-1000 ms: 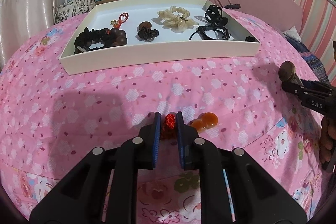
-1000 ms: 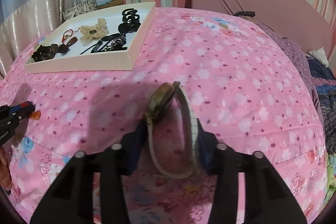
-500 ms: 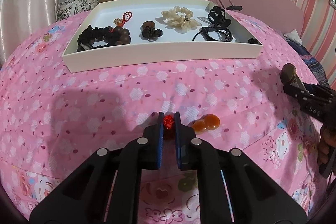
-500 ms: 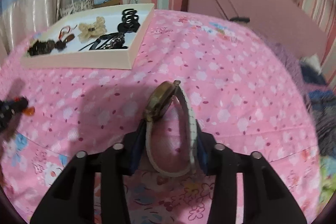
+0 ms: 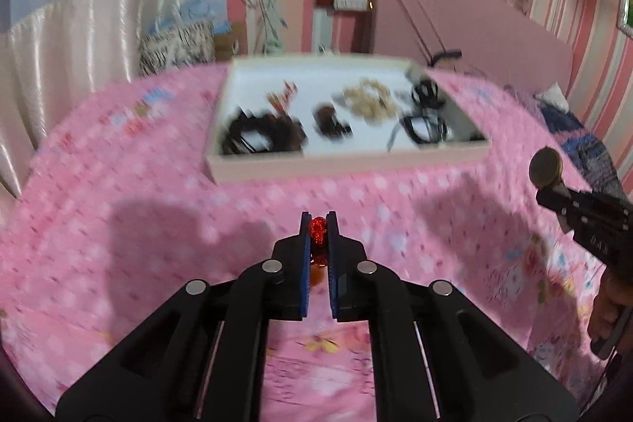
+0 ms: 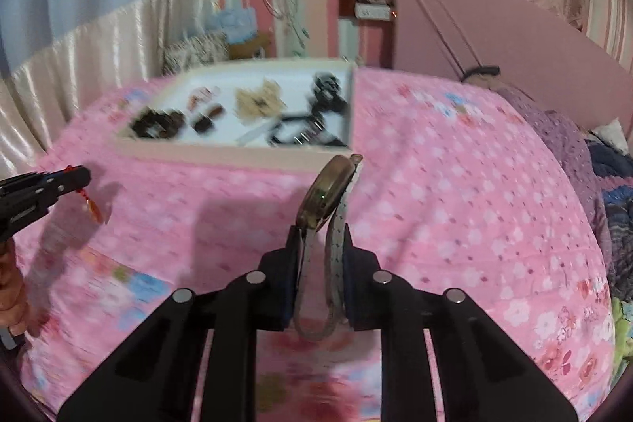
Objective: Organize jewelry
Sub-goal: 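Carry the red charm and the watch into the white tray and release both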
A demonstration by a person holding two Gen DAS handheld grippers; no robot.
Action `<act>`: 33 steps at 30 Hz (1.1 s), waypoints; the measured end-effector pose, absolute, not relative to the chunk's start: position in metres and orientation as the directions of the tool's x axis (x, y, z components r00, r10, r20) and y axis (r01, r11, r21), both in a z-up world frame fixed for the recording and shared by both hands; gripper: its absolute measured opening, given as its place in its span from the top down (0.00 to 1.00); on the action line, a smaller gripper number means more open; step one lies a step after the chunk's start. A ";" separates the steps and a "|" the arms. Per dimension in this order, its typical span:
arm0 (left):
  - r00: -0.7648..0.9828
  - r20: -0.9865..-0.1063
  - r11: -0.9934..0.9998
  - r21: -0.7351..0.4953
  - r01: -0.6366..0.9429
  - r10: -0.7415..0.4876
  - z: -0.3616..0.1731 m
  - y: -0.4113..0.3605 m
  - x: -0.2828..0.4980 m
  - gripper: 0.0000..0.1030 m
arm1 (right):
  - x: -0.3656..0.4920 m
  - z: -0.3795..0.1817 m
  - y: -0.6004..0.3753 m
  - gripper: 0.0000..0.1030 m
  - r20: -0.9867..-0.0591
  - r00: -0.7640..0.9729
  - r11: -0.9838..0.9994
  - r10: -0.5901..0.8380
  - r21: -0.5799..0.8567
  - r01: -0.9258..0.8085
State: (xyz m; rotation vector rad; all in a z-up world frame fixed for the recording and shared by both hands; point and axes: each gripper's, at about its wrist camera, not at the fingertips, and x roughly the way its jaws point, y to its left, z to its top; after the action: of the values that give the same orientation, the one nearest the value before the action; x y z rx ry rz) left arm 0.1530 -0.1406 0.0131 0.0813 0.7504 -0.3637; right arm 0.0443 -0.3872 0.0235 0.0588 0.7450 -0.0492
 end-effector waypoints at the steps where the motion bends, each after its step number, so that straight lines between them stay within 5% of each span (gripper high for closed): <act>1: 0.689 -0.663 0.936 -0.052 0.348 -0.293 0.023 -0.134 0.154 0.94 | 0.045 0.028 -0.383 0.81 -0.667 0.745 0.997 -0.015 0.042 0.058; 20: 0.798 -0.508 0.930 -0.016 0.368 -0.325 0.101 -0.132 0.254 0.94 | 0.152 0.110 -0.342 0.81 -0.528 0.848 0.998 0.045 0.056 -0.018; 33: 0.797 -0.545 0.957 -0.031 0.290 -0.259 0.079 -0.162 0.362 0.94 | 0.273 0.079 -0.350 0.81 -0.599 0.800 0.999 0.044 0.040 -0.025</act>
State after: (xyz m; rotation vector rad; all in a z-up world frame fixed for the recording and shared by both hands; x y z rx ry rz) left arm 0.3622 -0.1622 0.0791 0.0549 0.5767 -0.2951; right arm 0.2729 -0.3497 0.0787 0.0304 0.6428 0.0375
